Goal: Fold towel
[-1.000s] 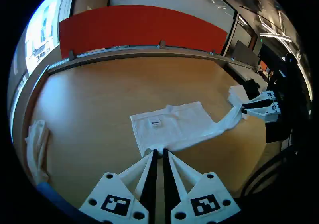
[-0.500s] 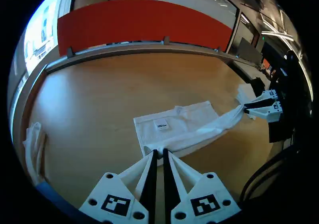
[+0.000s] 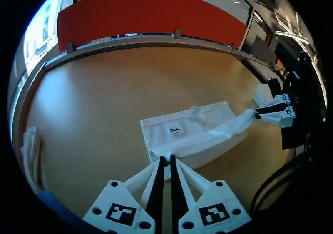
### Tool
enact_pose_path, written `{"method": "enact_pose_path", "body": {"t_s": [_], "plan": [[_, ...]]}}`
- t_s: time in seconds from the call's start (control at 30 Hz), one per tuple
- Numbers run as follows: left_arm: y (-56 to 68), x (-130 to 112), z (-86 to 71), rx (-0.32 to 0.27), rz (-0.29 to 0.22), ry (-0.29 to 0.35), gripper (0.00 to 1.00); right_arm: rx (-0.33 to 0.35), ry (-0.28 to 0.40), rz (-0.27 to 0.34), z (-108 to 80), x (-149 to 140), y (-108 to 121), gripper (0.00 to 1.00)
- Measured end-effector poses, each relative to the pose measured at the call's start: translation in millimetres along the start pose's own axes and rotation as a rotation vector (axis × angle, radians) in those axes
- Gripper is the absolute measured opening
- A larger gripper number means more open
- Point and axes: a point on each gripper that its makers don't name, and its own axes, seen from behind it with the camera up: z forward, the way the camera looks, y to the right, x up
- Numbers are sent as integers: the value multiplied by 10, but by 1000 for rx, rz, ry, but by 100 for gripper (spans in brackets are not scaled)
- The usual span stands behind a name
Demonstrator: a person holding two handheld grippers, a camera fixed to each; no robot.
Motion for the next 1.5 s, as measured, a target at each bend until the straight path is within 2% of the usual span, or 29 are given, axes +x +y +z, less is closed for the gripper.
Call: {"method": "enact_pose_path", "body": {"t_s": [0.8, 0.93, 1.1, 1.27, 1.3, 1.37, 1.43, 1.5], "plan": [[-243, 123, 502, 26, 27, -34, 10, -20, -7, 27, 426, 65, 224, 17], [-283, 119, 600, 38, 33, -46, 10, -38, -7, 30, 500, 62, 273, 21], [-335, 180, 679, 56, 33, -39, 13, -68, -9, 29, 547, 54, 356, 31], [-399, 249, 684, 81, 24, -24, 28, -97, -3, 23, 554, 78, 428, 49], [-410, 261, 681, 85, 22, -22, 30, -102, -1, 22, 553, 86, 441, 51], [-428, 274, 665, 91, 19, -18, 43, -111, 3, 21, 547, 100, 470, 53], [-441, 280, 647, 95, 17, -15, 44, -121, 6, 22, 539, 113, 503, 59], [-446, 279, 630, 96, 16, -13, 53, -133, 10, 24, 530, 126, 536, 64]]}}
